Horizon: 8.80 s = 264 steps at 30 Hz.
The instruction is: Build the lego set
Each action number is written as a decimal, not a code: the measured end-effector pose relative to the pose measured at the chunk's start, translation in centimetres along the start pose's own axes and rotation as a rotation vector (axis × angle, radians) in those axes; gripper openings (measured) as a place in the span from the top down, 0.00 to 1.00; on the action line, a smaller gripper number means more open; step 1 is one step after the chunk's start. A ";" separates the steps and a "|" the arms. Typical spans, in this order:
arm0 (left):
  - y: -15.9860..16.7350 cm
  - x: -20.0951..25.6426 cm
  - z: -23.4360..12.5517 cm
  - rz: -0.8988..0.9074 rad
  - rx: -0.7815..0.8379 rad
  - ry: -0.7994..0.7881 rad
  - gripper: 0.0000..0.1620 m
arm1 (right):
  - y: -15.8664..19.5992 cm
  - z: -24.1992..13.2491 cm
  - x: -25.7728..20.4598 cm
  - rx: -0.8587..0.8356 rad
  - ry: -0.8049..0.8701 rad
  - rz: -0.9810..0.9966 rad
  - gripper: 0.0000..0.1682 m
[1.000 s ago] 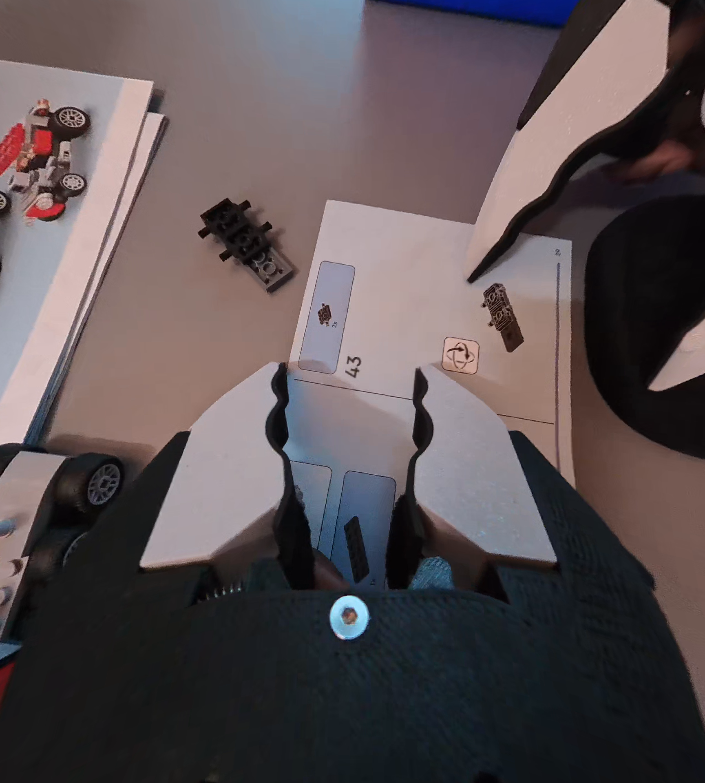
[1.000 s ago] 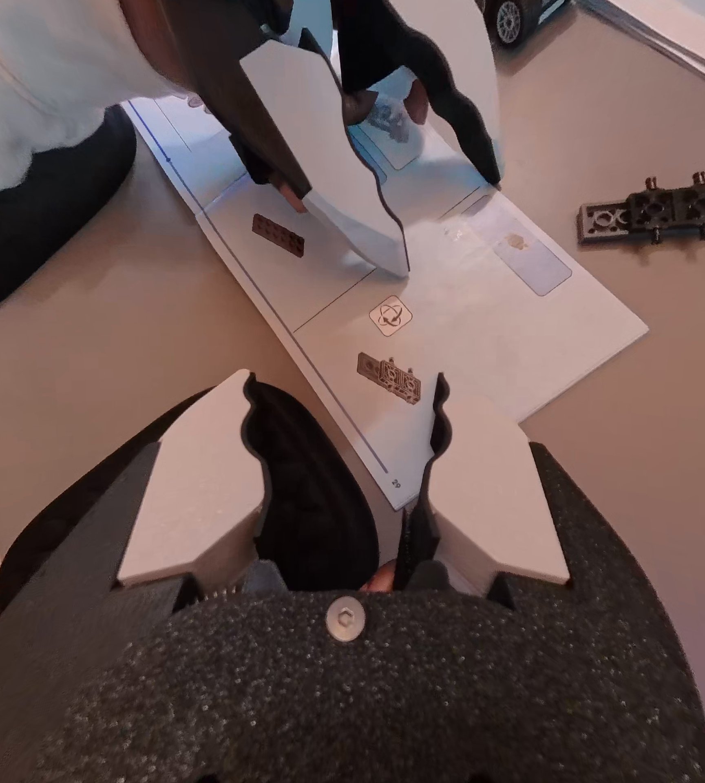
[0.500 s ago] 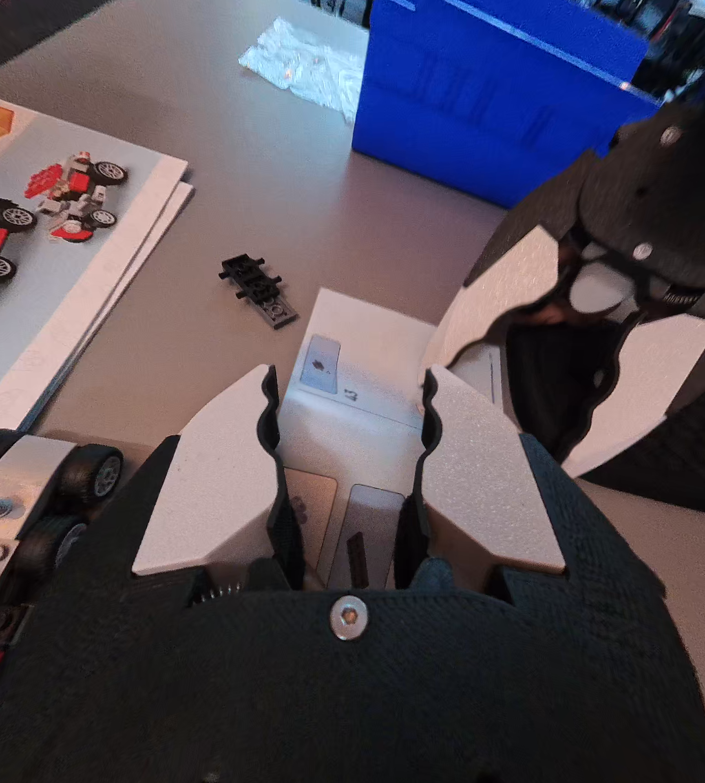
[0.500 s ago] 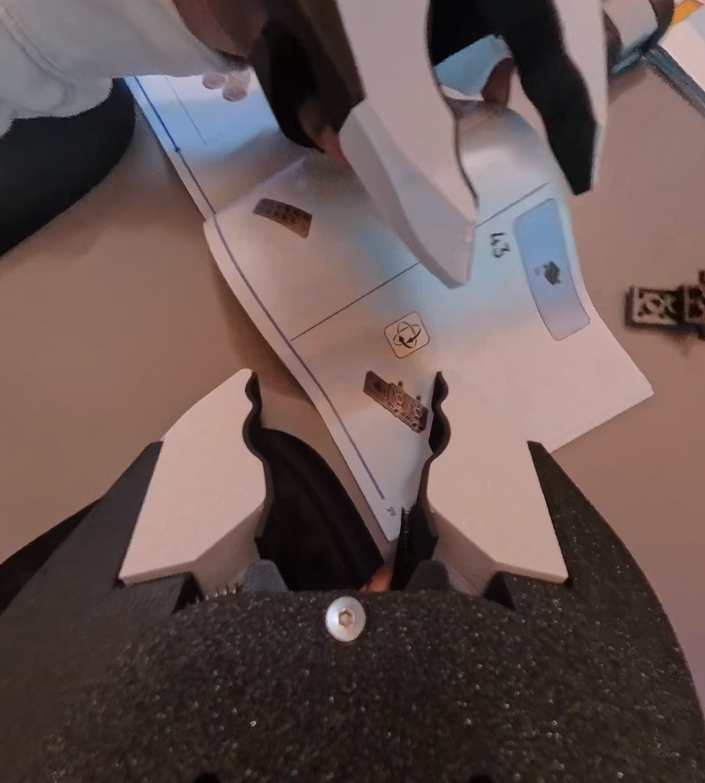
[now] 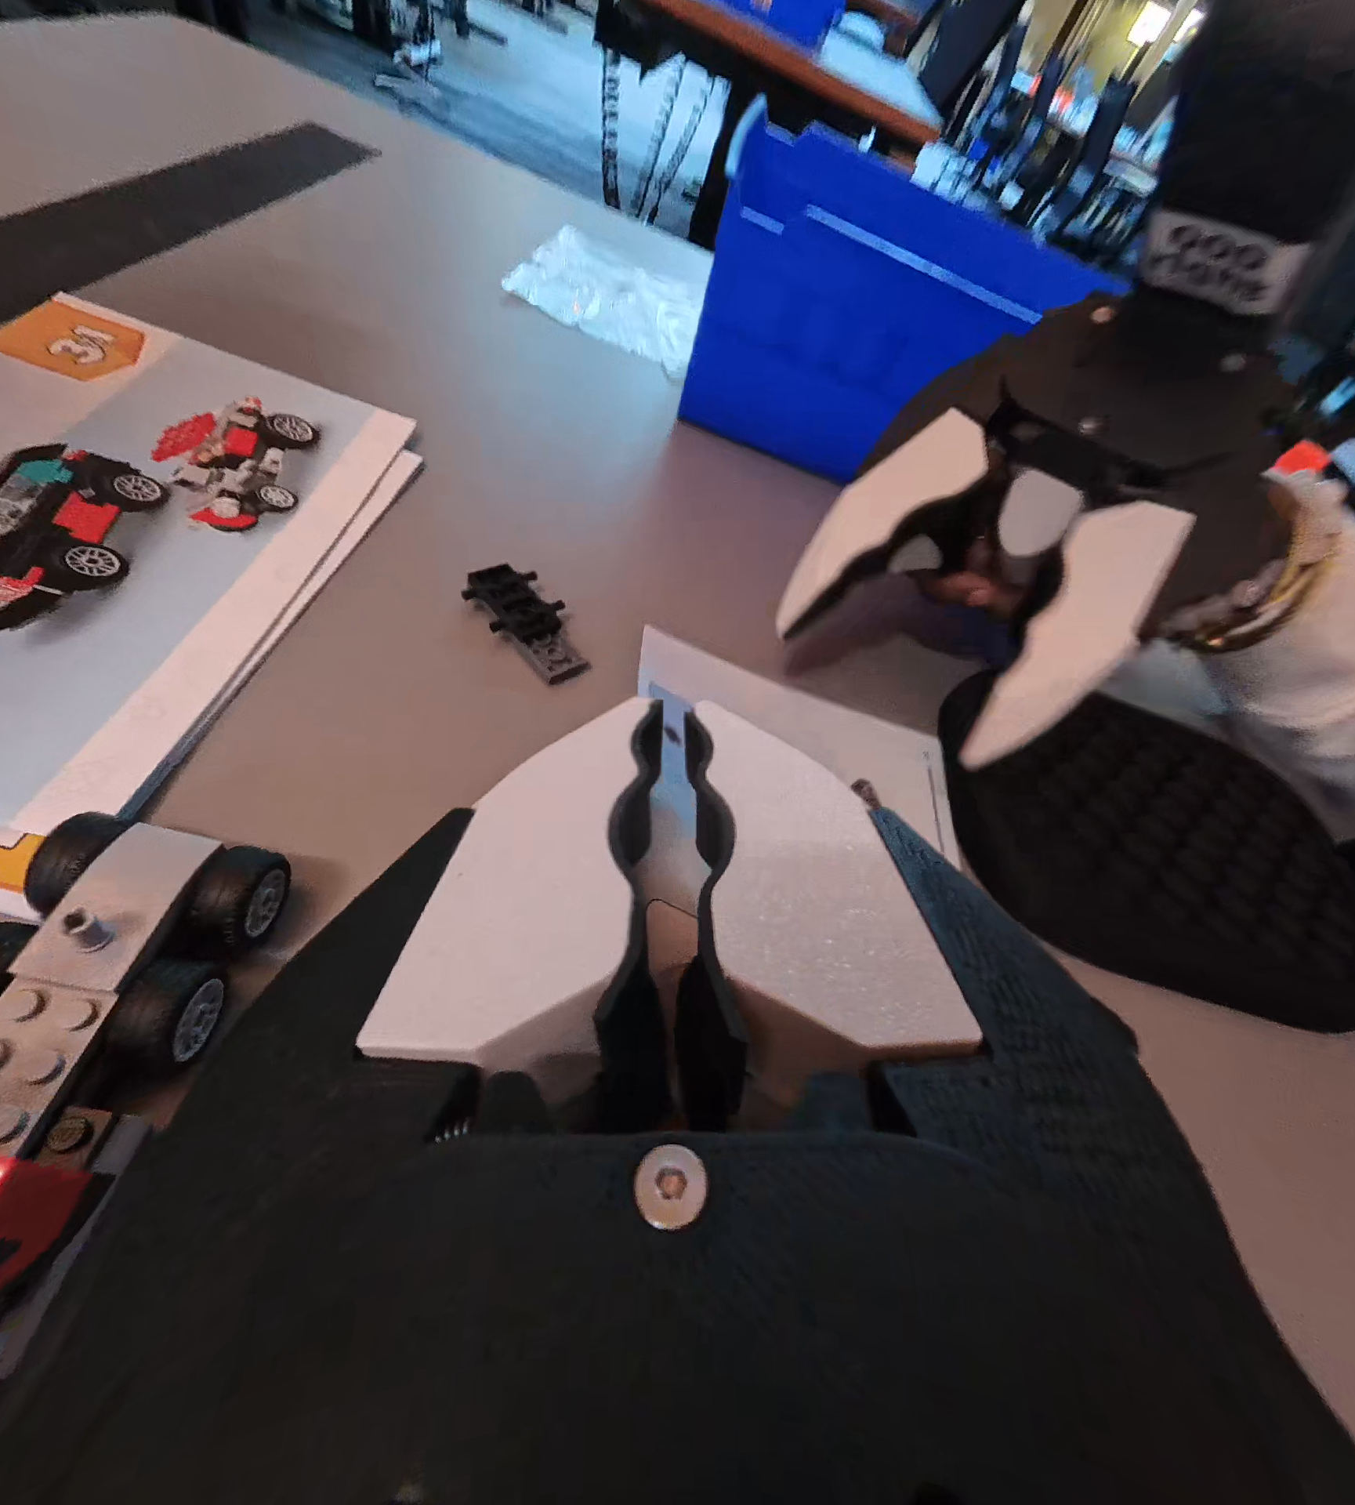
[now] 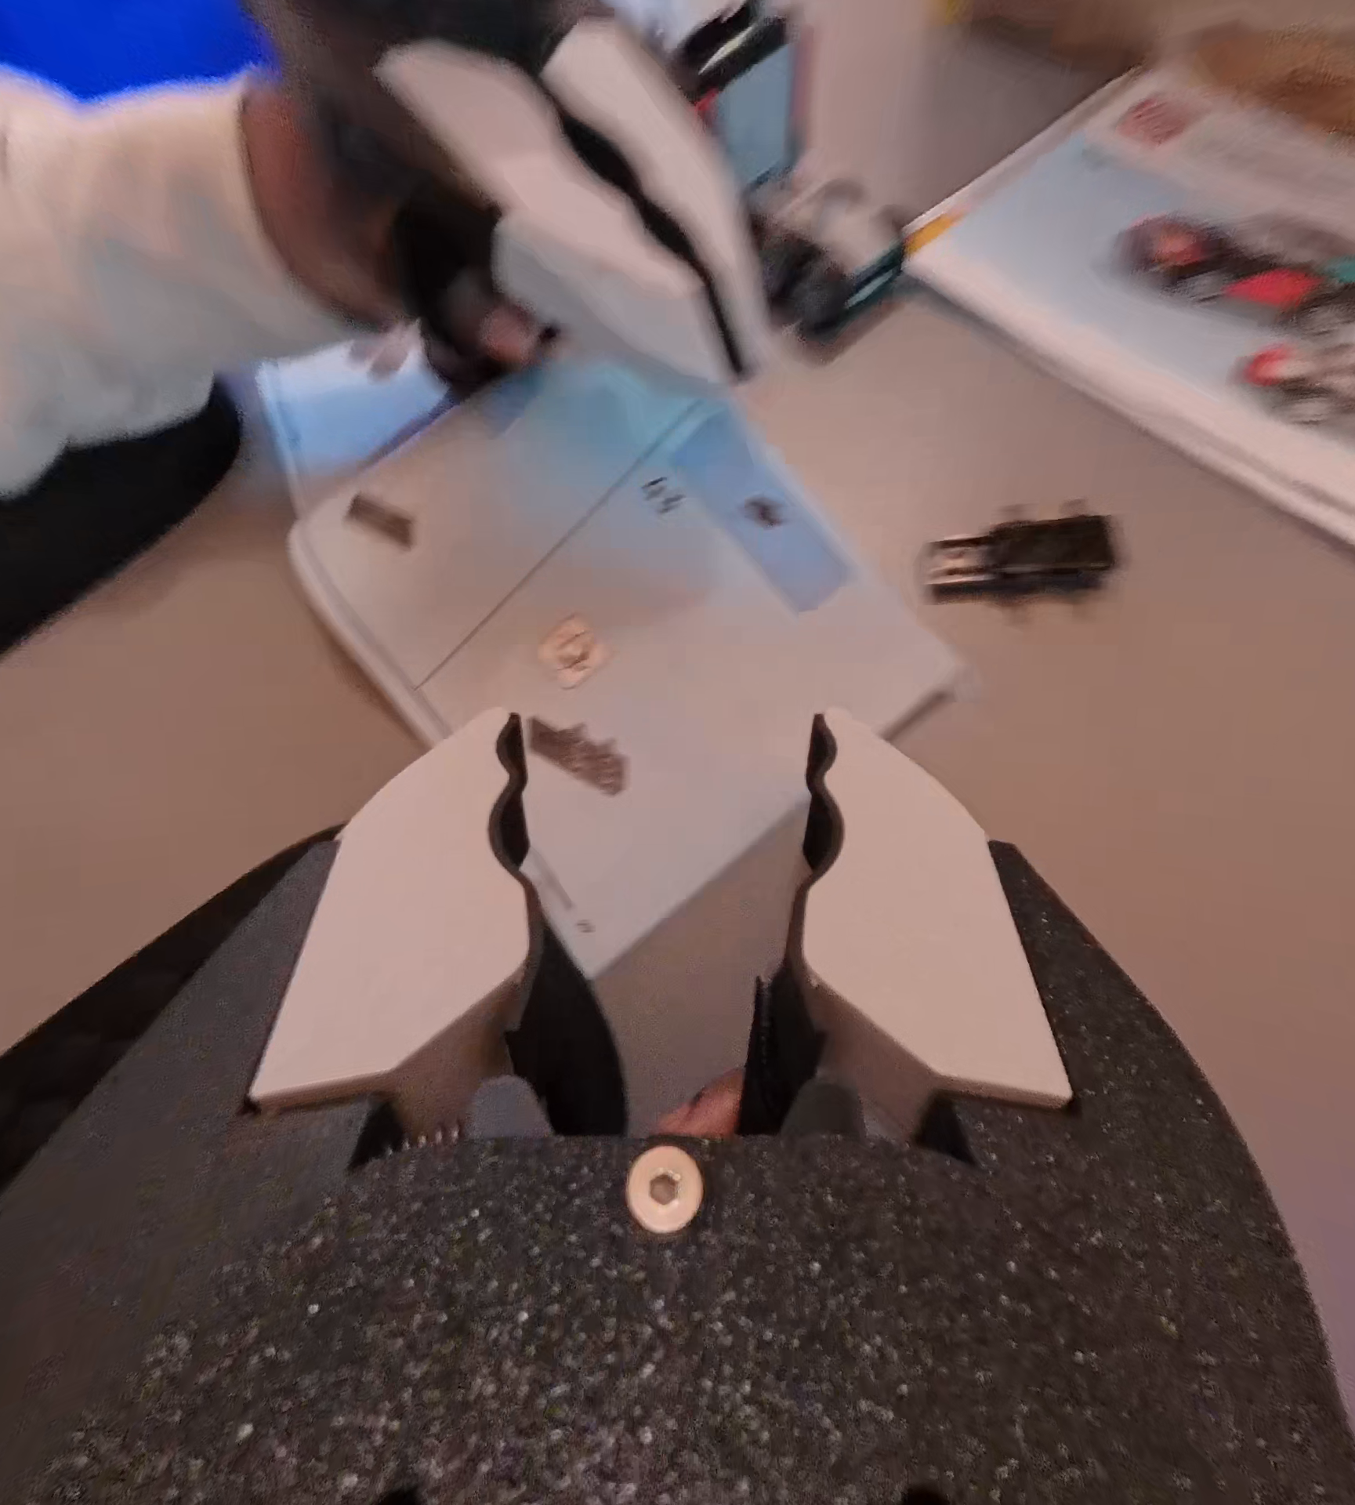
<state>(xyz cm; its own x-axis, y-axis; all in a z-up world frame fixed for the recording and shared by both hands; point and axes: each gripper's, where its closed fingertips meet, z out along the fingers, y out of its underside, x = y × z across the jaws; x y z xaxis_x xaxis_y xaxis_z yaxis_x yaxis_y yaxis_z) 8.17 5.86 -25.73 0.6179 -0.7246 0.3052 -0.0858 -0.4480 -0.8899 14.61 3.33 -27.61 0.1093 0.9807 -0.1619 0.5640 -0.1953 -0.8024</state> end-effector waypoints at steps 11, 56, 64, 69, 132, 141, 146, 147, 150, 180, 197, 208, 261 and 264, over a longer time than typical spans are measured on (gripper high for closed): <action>-2.7 1.5 -3.1 -0.023 0.264 0.195 1.00 | -1.2 1.7 2.9 0.039 -0.471 0.534 0.70; 6.8 -0.9 -3.4 0.225 -0.547 -0.413 1.00 | 2.3 2.0 -2.1 -0.215 -0.217 -0.181 0.55; 6.8 -0.8 -3.3 0.160 -0.463 -0.358 1.00 | 1.9 3.2 -2.8 -0.257 -0.178 -0.236 0.52; 6.7 -0.7 -3.3 0.110 -0.406 -0.323 1.00 | 1.3 3.9 -2.6 -0.204 -0.174 -0.202 0.62; 4.8 0.3 -5.6 -0.023 -0.209 -0.255 0.96 | -6.5 6.7 -2.3 0.085 0.144 -0.637 0.60; 5.1 1.4 -5.7 0.012 -0.190 -0.270 0.96 | -8.2 6.4 -3.5 0.155 0.179 -0.702 0.61; 4.4 1.6 -6.0 -0.052 -0.114 -0.215 0.96 | -9.1 6.6 -4.1 0.174 0.192 -0.712 0.60; 4.2 1.7 -6.1 -0.065 -0.096 -0.202 0.96 | -9.2 6.8 -4.1 0.174 0.195 -0.718 0.60; 4.0 1.6 -6.4 -0.088 -0.066 -0.195 0.98 | -9.6 7.2 -4.2 0.173 0.203 -0.737 0.60; 3.3 1.8 -7.6 0.152 -0.043 -0.524 1.00 | -10.9 6.9 -4.4 0.289 0.104 -0.884 0.81; 2.0 1.6 -10.4 0.434 -0.040 -0.819 1.00 | -11.2 1.6 -7.8 0.494 0.273 -1.154 0.87; 6.2 1.0 -22.2 -0.068 0.144 -1.113 1.00 | -5.4 9.4 -6.7 0.013 -0.171 -0.540 0.91; 9.1 2.7 -6.3 0.138 -0.394 -0.312 1.00 | -6.3 13.9 0.7 -0.140 -0.271 0.135 1.00; 9.0 2.7 -6.3 0.129 -0.389 -0.298 1.00 | -7.0 12.5 -0.1 -0.077 -0.306 0.067 1.00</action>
<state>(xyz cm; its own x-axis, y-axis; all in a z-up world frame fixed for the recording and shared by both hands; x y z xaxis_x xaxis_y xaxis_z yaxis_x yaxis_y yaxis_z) 4.17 -3.48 -30.81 0.7745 -0.6314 0.0400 -0.4262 -0.5674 -0.7045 0.44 4.52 -29.13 -0.0963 0.9169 -0.3874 0.6258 -0.2469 -0.7399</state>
